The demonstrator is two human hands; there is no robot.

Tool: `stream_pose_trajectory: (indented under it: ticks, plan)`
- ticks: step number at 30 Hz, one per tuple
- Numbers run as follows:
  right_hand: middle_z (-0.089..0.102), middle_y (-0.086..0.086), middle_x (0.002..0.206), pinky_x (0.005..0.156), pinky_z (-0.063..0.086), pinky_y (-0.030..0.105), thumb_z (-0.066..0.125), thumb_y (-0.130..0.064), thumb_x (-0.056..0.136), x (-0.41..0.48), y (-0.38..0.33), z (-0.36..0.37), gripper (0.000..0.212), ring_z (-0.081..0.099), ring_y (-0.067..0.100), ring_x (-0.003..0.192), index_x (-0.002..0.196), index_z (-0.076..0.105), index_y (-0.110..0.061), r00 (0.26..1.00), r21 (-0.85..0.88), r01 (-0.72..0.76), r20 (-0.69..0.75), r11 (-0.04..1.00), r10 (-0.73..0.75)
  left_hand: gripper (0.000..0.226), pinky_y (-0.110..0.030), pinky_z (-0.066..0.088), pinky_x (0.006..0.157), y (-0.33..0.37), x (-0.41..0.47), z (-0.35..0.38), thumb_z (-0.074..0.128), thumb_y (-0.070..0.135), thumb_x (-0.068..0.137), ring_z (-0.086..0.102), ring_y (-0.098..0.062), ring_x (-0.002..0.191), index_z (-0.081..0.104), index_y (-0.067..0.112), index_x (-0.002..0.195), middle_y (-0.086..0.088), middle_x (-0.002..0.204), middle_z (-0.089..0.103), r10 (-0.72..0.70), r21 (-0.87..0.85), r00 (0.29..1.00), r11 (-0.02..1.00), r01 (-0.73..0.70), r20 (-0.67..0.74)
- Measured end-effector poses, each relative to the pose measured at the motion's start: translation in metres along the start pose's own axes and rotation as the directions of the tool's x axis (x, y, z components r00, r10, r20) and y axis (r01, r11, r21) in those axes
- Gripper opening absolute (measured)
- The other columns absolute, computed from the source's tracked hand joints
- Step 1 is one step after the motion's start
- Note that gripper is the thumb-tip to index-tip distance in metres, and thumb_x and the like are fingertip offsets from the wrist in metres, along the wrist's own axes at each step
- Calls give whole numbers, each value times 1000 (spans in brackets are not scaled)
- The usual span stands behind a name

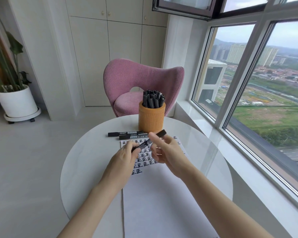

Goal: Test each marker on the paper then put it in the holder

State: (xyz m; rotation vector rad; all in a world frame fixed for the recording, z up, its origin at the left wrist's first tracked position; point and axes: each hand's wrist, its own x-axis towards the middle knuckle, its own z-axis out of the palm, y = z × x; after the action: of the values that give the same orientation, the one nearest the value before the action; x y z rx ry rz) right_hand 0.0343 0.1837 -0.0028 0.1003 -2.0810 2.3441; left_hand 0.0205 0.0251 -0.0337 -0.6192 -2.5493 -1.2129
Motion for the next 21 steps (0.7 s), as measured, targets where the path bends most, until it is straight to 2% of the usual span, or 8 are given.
stream_pose_trajectory:
  ticks: [2,5,8,11,15,18,21]
  plan:
    - [41,8,55,44,25,20,66,-30,89,-2,2,12,25,34,16,45,75,52,-15,1000,-69,6,-7,998,-6,17,-31,39,77,4,-5,1,37,25,99,54,-22,90,48,16,109,2,96,59,-20,-40,1000,999,21,21]
    - [40,7,51,41,26,17,61,-21,94,-4,3,27,21,32,12,41,80,54,-6,998,-138,53,-14,989,-56,20,-33,39,74,10,-10,-2,35,30,100,52,-22,86,50,20,107,7,91,58,-49,-89,999,995,50,11]
    - [39,4,51,41,26,18,52,-13,98,-8,4,36,20,32,10,40,80,52,-5,992,-127,123,16,984,-122,27,-37,39,67,10,-11,-8,36,38,98,48,-24,72,54,22,108,4,72,55,-69,-50,998,996,69,2]
    - [37,2,52,41,26,17,49,-10,99,-13,5,37,19,32,9,41,81,49,-5,990,-93,138,25,986,-137,25,-36,31,56,9,-13,-11,38,40,97,40,-23,57,55,23,105,3,56,45,-79,-17,997,997,79,10]
    - [40,5,55,43,30,18,47,-13,100,-18,6,36,23,35,10,44,78,47,-7,989,-108,148,33,983,-146,21,-30,29,51,10,-15,-15,42,42,95,36,-15,47,55,25,93,6,45,42,-86,-101,995,991,91,51]
    - [44,3,54,45,31,19,46,-15,101,-20,6,36,28,37,11,45,74,49,-9,985,-160,171,52,972,-165,21,-27,27,48,9,-17,-17,43,42,95,35,-13,43,56,26,91,8,43,42,-81,-191,993,977,96,85]
    - [42,3,50,45,30,20,50,-15,99,-21,7,38,28,34,13,45,71,47,-10,989,-145,150,1,978,-151,23,-31,27,51,9,-19,-15,44,45,93,32,-17,48,54,24,90,7,48,47,-65,-239,994,968,83,82]
